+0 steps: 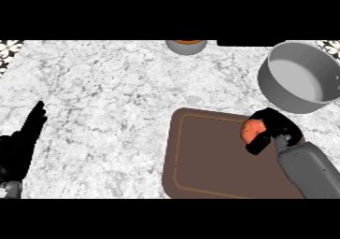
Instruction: Pick the squash from the tray and place it in the pot
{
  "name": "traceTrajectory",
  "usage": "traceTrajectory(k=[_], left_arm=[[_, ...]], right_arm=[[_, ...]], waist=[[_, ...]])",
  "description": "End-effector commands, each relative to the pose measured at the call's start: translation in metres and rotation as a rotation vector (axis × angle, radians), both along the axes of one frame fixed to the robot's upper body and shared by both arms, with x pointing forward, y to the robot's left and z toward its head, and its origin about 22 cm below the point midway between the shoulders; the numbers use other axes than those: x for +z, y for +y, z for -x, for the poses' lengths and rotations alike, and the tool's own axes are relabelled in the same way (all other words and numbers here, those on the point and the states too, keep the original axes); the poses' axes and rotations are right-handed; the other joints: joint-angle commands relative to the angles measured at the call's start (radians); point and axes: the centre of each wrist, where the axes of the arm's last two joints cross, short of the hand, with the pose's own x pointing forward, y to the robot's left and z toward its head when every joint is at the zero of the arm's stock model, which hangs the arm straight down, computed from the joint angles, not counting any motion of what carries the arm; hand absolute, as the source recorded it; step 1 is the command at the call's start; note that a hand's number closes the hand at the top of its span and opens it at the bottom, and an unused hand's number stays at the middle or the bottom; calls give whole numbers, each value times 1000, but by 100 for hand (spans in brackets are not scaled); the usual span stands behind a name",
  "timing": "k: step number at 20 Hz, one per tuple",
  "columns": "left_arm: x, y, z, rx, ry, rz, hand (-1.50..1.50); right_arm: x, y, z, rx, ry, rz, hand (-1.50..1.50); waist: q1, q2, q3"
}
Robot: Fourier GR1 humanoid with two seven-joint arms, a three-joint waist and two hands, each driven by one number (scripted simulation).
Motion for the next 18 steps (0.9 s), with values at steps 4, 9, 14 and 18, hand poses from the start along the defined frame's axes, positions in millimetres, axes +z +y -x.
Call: traceTrajectory(k=[4,9,14,18], left_arm=[[16,-2,-8,1,-7,5,0],[-3,1,11,-5,2,9,0],[-8,-1,2,2,27,11,0],[-2,11,1,20,1,-6,0]], right_arm=[[-5,9,6,21,37,4,150],[6,11,8,139,-4,21,150],[18,23,46,727,-152,-52,150],[41,-1,54,776,-366,96,150]], waist=[[-1,6,8],[1,5,8],[-23,-1,9],[-19,1,8]])
